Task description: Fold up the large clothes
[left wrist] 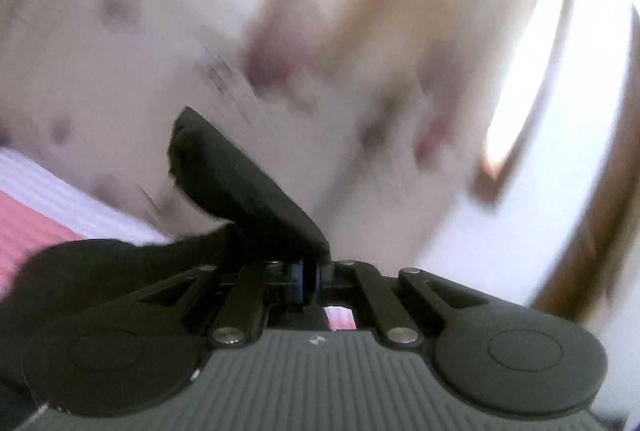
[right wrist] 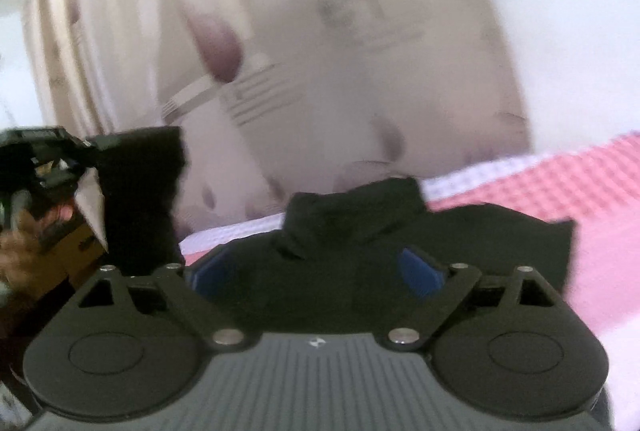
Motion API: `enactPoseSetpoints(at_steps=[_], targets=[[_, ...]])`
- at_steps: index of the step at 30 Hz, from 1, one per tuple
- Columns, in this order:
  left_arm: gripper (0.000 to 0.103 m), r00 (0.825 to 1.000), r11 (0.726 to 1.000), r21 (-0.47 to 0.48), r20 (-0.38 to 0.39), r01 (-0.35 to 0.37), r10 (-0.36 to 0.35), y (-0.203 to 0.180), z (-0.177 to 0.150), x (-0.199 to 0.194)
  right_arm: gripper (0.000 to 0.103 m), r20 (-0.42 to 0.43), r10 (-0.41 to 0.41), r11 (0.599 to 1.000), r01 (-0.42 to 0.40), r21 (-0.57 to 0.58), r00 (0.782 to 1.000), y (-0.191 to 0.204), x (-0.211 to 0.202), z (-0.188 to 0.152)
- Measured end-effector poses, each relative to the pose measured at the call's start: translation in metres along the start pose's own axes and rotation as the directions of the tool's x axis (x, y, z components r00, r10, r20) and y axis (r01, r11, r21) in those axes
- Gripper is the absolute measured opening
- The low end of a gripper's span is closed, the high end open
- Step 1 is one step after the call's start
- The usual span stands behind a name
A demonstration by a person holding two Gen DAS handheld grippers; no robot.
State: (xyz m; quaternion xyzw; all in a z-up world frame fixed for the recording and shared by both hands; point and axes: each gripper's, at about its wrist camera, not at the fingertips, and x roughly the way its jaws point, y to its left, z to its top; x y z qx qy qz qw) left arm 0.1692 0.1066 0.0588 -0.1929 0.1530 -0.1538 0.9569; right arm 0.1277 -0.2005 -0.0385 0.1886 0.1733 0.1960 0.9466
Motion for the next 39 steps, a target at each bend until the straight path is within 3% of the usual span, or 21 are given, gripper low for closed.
enactPoseSetpoints(at_steps=[1, 3, 4, 6, 8, 11, 15, 19, 24, 25, 26, 27, 29, 32, 35, 38, 39], targets=[[0.006, 0.999, 0.999, 0.049, -0.047, 0.002, 0.000, -0.010, -0.020, 0.014, 0.093, -0.004, -0.011, 1.000, 0.012, 0.019, 1.000, -0.009, -0.005, -0.002], [0.020, 0.992, 0.990, 0.141, -0.129, 0.014, 0.004, -0.023, -0.050, 0.034, 0.093, -0.006, -0.033, 0.998, 0.033, 0.051, 0.999, -0.023, -0.012, -0.006], [0.036, 0.986, 0.980, 0.195, -0.169, 0.027, 0.007, -0.029, -0.066, 0.040, 0.093, -0.006, -0.040, 0.997, 0.040, 0.064, 0.999, -0.029, -0.014, -0.008], [0.081, 0.979, 0.966, 0.257, -0.203, 0.032, 0.021, -0.033, -0.086, 0.053, 0.093, -0.003, -0.048, 0.995, 0.048, 0.087, 0.999, -0.038, -0.019, -0.010], [0.095, 0.982, 0.952, 0.302, -0.187, 0.040, 0.018, -0.035, -0.101, 0.052, 0.093, 0.003, -0.049, 0.993, 0.048, 0.107, 0.999, -0.045, -0.023, -0.010], [0.100, 0.986, 0.940, 0.336, -0.168, 0.052, 0.005, -0.038, -0.110, 0.044, 0.093, 0.008, -0.029, 0.990, 0.027, 0.140, 1.000, -0.049, -0.021, -0.010], [0.103, 0.991, 0.962, 0.269, -0.130, 0.040, -0.004, -0.019, -0.108, 0.016, 0.093, -0.011, 0.025, 0.988, -0.023, 0.150, 1.000, -0.043, -0.011, -0.008], [0.103, 0.993, 0.975, 0.216, -0.096, -0.048, 0.070, 0.017, -0.101, -0.009, 0.096, -0.068, 0.050, 0.989, -0.039, 0.145, 0.996, -0.038, 0.018, -0.003], [0.092, 0.977, 0.982, 0.084, -0.120, -0.169, 0.178, 0.085, -0.095, -0.021, 0.095, -0.181, 0.034, 0.993, -0.012, 0.118, 0.983, -0.033, 0.075, 0.001], [0.091, 0.972, 0.978, 0.045, -0.114, -0.202, 0.206, 0.101, -0.092, -0.023, 0.081, -0.206, 0.005, 0.996, 0.013, 0.084, 0.979, -0.030, 0.086, 0.000], [0.090, 0.966, 0.971, 0.006, -0.104, -0.238, 0.237, 0.117, -0.090, -0.025, 0.040, -0.232, -0.026, 0.998, 0.038, 0.049, 0.972, -0.025, 0.096, -0.002], [0.090, 0.959, 0.962, -0.031, -0.094, -0.271, 0.267, 0.131, -0.088, -0.028, 0.026, -0.273, -0.023, 0.999, 0.035, 0.039, 0.962, -0.020, 0.109, -0.005], [0.090, 0.942, 0.938, -0.096, -0.077, -0.333, 0.327, 0.159, -0.085, -0.037, 0.024, -0.296, 0.006, 0.999, 0.008, 0.047, 0.955, -0.010, 0.124, -0.012], [0.090, 0.899, 0.882, -0.172, -0.071, -0.438, 0.432, 0.191, -0.078, -0.048, 0.024, -0.302, 0.031, 0.999, -0.025, 0.025, 0.953, 0.007, 0.137, -0.019], [0.090, 0.905, 0.859, -0.294, -0.065, -0.420, 0.421, 0.214, -0.075, -0.060, 0.024, -0.313, 0.025, 1.000, -0.026, 0.001, 0.950, 0.016, 0.142, -0.022], [0.090, 0.892, 0.849, -0.293, -0.042, -0.441, 0.449, 0.213, -0.071, -0.066, 0.024, -0.310, 0.020, 1.000, -0.014, 0.022, 0.951, 0.009, 0.138, -0.018], [0.090, 0.896, 0.851, -0.303, -0.019, -0.428, 0.444, 0.210, -0.069, -0.071, 0.024, -0.312, 0.020, 1.000, -0.013, 0.023, 0.950, 0.007, 0.137, -0.018]])
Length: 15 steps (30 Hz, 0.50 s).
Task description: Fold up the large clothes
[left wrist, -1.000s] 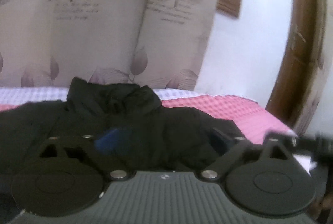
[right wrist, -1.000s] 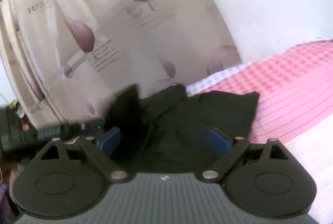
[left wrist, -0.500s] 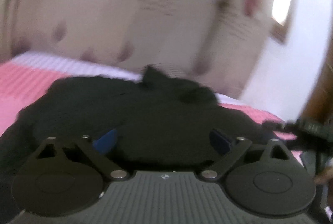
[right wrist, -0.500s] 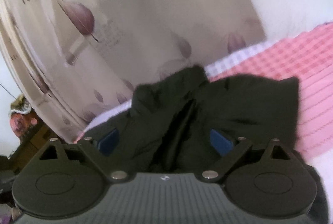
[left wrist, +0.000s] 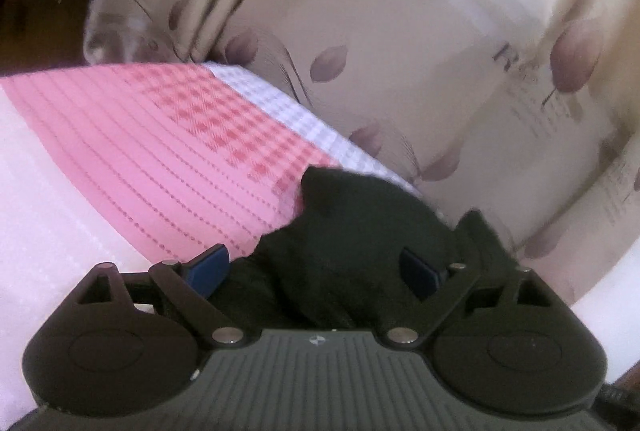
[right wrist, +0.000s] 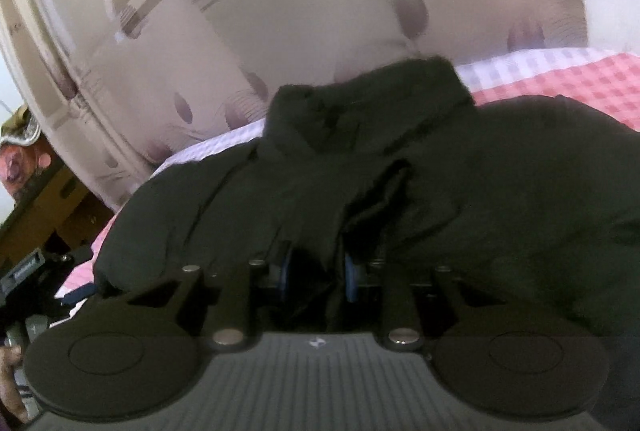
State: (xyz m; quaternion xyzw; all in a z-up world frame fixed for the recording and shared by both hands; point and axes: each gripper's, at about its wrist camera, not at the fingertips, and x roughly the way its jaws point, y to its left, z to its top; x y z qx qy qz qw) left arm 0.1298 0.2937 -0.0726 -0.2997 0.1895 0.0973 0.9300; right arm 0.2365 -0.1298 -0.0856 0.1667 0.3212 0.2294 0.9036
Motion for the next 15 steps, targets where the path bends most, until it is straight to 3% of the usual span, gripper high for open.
enactPoseSetpoints(at_steps=[6, 9, 13, 15], targets=[[0.090, 0.992, 0.979, 0.174, 0.057, 0.103, -0.115, -0.038, 0.000, -0.018, 0.025, 0.020, -0.059, 0.997, 0.060, -0.056, 0.998, -0.001, -0.009, 0.007], [0.097, 0.986, 0.967, 0.218, 0.072, 0.134, -0.153, -0.057, 0.000, -0.006, 0.025, -0.002, -0.050, 0.997, 0.050, -0.063, 0.999, -0.004, -0.005, 0.003], [0.096, 0.992, 0.971, 0.201, -0.025, 0.130, -0.128, -0.064, -0.004, 0.039, 0.024, -0.002, -0.044, 0.998, 0.044, -0.041, 0.999, -0.010, 0.000, -0.002], [0.091, 0.994, 0.976, 0.207, -0.091, 0.072, -0.054, -0.061, -0.008, 0.062, 0.024, -0.014, -0.039, 0.999, 0.039, -0.033, 0.999, -0.014, 0.003, -0.003]])
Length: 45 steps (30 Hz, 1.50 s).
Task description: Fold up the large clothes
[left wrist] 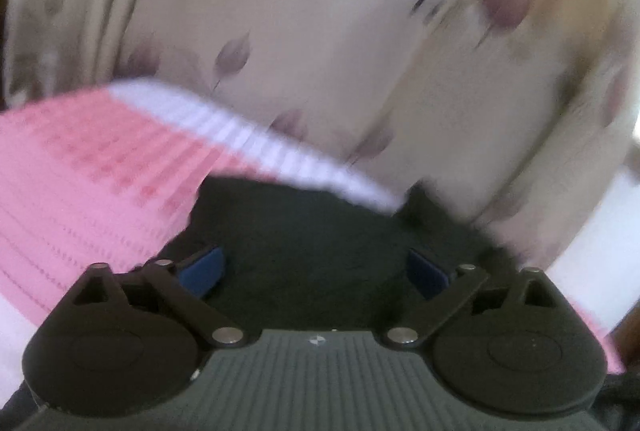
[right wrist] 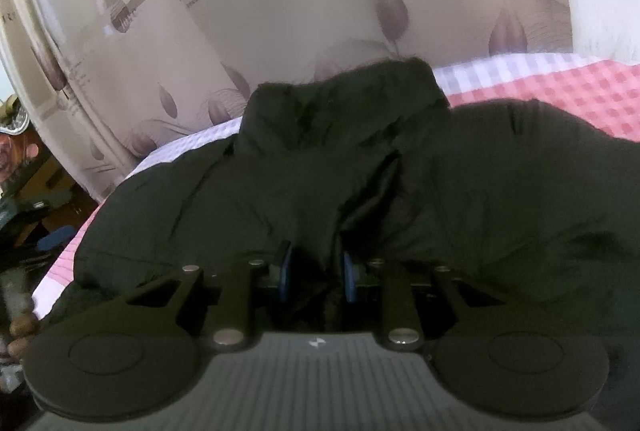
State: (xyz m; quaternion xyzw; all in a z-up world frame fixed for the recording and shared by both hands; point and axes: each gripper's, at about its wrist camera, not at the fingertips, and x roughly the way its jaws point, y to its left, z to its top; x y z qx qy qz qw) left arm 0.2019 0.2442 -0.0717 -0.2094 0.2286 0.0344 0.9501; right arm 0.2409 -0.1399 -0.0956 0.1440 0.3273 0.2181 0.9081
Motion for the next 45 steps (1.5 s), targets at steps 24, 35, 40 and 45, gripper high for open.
enactPoseSetpoints(at_steps=[24, 35, 40, 45], targets=[[0.074, 0.988, 0.984, 0.142, -0.096, -0.105, 0.119, -0.017, 0.013, 0.065, 0.022, -0.058, -0.097, 0.972, 0.082, -0.221, 0.994, 0.032, 0.055, 0.044], [0.074, 0.984, 0.978, 0.144, -0.071, -0.153, 0.164, -0.008, 0.011, 0.070, 0.022, 0.009, -0.113, 0.957, 0.111, -0.268, 0.994, 0.029, 0.053, 0.027], [0.075, 0.977, 0.965, 0.187, -0.069, -0.184, 0.200, -0.013, 0.010, 0.075, 0.023, 0.093, -0.229, 0.868, 0.247, -0.432, 0.969, 0.055, 0.063, 0.012], [0.072, 0.980, 0.962, 0.210, -0.052, -0.176, 0.191, -0.015, 0.014, 0.052, 0.027, 0.119, -0.243, 0.850, 0.270, -0.452, 0.963, 0.059, 0.055, 0.011]])
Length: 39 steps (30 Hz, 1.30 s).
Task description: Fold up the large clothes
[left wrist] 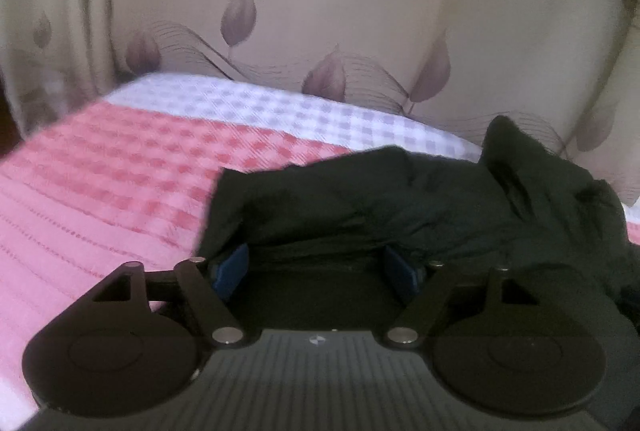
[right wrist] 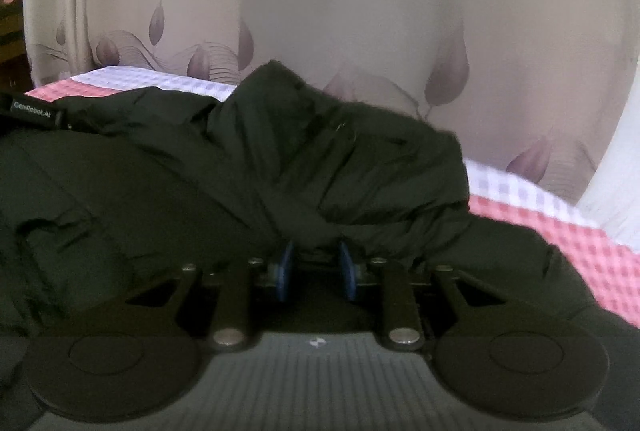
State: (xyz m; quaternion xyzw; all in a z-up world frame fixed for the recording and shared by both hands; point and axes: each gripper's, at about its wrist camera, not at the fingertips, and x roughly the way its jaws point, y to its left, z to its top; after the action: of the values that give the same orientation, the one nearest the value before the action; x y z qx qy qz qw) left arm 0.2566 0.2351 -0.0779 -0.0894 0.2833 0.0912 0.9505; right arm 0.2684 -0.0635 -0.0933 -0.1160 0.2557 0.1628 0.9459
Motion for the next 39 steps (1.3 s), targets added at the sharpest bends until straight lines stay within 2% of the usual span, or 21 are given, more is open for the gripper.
enactPoseSetpoints(at_steps=[1, 2, 3, 4, 5, 6, 9, 13, 16, 20, 23, 27, 28, 30, 31, 32, 33, 34, 35, 37, 39], targets=[[0.075, 0.999, 1.000, -0.006, 0.031, 0.020, -0.020, 0.003, 0.000, -0.019, 0.028, -0.026, 0.006, 0.999, -0.006, 0.033, 1.000, -0.006, -0.012, 0.003], [0.087, 0.996, 0.998, -0.005, 0.059, 0.059, -0.059, 0.007, -0.001, -0.038, 0.031, -0.018, 0.005, 0.996, -0.004, 0.084, 1.000, -0.013, -0.031, 0.005], [0.097, 0.993, 0.996, 0.002, 0.080, 0.087, -0.087, 0.013, -0.003, -0.058, 0.037, 0.051, 0.036, 0.987, -0.044, 0.153, 0.998, -0.023, -0.066, 0.000], [0.099, 0.990, 0.995, 0.009, 0.103, 0.095, -0.095, 0.020, -0.007, -0.083, 0.061, 0.116, 0.086, 0.976, -0.107, 0.191, 0.989, -0.031, -0.096, -0.008], [0.101, 0.986, 0.994, 0.008, 0.129, 0.106, -0.107, 0.029, -0.013, -0.105, 0.095, 0.176, 0.133, 0.961, -0.170, 0.216, 0.975, -0.039, -0.126, -0.019], [0.102, 0.983, 0.993, 0.006, 0.141, 0.117, -0.117, 0.037, -0.017, -0.121, 0.103, 0.234, 0.164, 0.946, -0.220, 0.239, 0.958, -0.048, -0.164, -0.037], [0.103, 0.983, 0.993, 0.002, 0.136, 0.122, -0.121, 0.068, -0.040, -0.166, 0.103, 0.283, 0.186, 0.931, -0.261, 0.256, 0.941, -0.065, -0.242, -0.086], [0.102, 0.992, 0.995, -0.022, 0.084, 0.097, -0.095, 0.111, -0.088, -0.209, 0.103, 0.207, 0.103, 0.943, -0.162, 0.290, 0.973, -0.078, -0.322, -0.158], [0.102, 0.997, 0.997, -0.020, 0.045, 0.070, -0.069, 0.138, -0.121, -0.235, 0.103, 0.151, 0.065, 0.914, -0.119, 0.388, 0.986, -0.080, -0.363, -0.206], [0.102, 0.996, 0.994, -0.058, 0.029, 0.089, -0.088, 0.169, -0.156, -0.261, 0.103, 0.092, 0.062, 0.869, -0.099, 0.486, 0.994, -0.071, -0.389, -0.251], [0.102, 0.986, 0.982, -0.107, -0.036, 0.156, -0.161, 0.185, -0.172, -0.260, 0.103, 0.081, 0.109, 0.841, -0.135, 0.523, 0.991, -0.059, -0.398, -0.269], [0.102, 0.970, 0.964, -0.132, -0.053, 0.230, -0.238, 0.192, -0.191, -0.256, 0.103, 0.096, 0.251, 0.762, -0.258, 0.594, 0.963, -0.048, -0.388, -0.276], [0.102, 0.967, 0.960, -0.140, -0.042, 0.243, -0.251, 0.193, -0.194, -0.256, 0.100, 0.079, 0.267, 0.754, -0.260, 0.603, 0.960, -0.043, -0.383, -0.277], [0.102, 0.953, 0.942, -0.176, -0.044, 0.287, -0.299, 0.195, -0.200, -0.251, 0.081, 0.039, 0.290, 0.752, -0.252, 0.608, 0.956, -0.032, -0.371, -0.278], [0.100, 0.942, 0.931, -0.186, -0.058, 0.315, -0.330, 0.194, -0.202, -0.248, 0.058, 0.030, 0.313, 0.747, -0.266, 0.609, 0.949, -0.026, -0.366, -0.278], [0.092, 0.936, 0.928, -0.183, -0.083, 0.323, -0.342, 0.192, -0.205, -0.244, 0.048, 0.015, 0.325, 0.752, -0.268, 0.602, 0.946, -0.020, -0.362, -0.278], [0.071, 0.932, 0.932, -0.166, -0.119, 0.322, -0.343, 0.188, -0.207, -0.240, 0.043, 0.003, 0.314, 0.772, -0.258, 0.581, 0.949, -0.015, -0.359, -0.277], [0.059, 0.920, 0.928, -0.147, -0.148, 0.343, -0.364, 0.184, -0.209, -0.237, 0.029, 0.010, 0.307, 0.778, -0.256, 0.573, 0.952, -0.014, -0.358, -0.276], [0.039, 0.906, 0.915, -0.154, -0.153, 0.373, -0.395, 0.183, -0.209, -0.238, 0.021, 0.029, 0.303, 0.762, -0.260, 0.593, 0.953, -0.017, -0.359, -0.276], [0.028, 0.904, 0.913, -0.142, -0.146, 0.382, -0.401, 0.176, -0.204, -0.250, 0.017, 0.108, 0.303, 0.702, -0.299, 0.646, 0.947, -0.035, -0.370, -0.274], [0.022, 0.902, 0.910, -0.098, -0.130, 0.402, -0.412, 0.168, -0.196, -0.267, 0.015, 0.159, 0.273, 0.708, -0.311, 0.634, 0.949, -0.045, -0.389, -0.264]])
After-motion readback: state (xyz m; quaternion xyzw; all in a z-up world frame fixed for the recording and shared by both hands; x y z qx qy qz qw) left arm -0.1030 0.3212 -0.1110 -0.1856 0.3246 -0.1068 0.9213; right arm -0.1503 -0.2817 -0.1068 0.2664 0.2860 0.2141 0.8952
